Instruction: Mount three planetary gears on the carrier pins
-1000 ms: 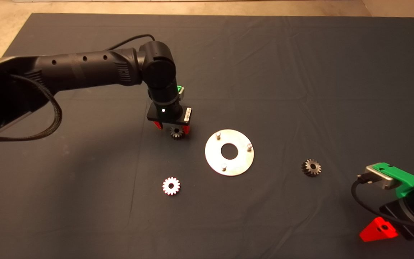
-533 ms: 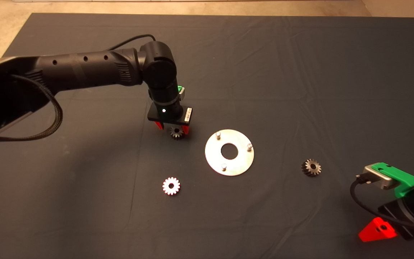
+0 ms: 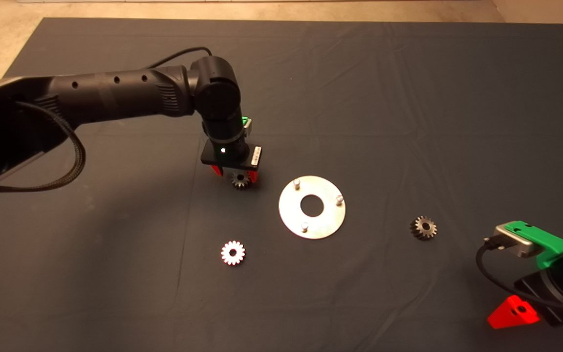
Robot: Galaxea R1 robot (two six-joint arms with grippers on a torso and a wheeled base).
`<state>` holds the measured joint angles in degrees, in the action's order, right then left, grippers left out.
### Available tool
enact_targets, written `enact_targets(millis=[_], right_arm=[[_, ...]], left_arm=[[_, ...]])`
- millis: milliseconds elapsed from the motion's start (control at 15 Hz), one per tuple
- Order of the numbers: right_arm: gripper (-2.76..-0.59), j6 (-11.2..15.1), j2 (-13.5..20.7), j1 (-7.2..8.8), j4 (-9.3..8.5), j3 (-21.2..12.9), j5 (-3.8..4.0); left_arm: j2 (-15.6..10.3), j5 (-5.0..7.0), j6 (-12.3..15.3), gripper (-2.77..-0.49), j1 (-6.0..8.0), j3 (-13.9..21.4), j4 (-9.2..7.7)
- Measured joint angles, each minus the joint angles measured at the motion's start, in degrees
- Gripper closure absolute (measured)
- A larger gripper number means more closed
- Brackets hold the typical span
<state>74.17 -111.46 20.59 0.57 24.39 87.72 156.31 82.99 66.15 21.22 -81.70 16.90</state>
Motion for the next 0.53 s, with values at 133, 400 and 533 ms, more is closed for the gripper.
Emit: enact_targets(millis=[133,400,533], right_arm=[[-2.75,0.0,-0.1,0.00,0.02,0.0,-0.01],[-2.75,0.0,-0.1,0.00,0.00,0.0,0.00],[-2.75,0.0,-0.1,0.00,0.00,0.0,-0.01]], left_arm=[[0.0,-0.04,0.0,-1.80,-0.11,-0.5,0.02],[0.0,-0.04,0.0,-1.65,-0.11,-0.5,0.00],[0.0,-0.04,0.0,-1.65,-0.11,-0.5,0.00]])
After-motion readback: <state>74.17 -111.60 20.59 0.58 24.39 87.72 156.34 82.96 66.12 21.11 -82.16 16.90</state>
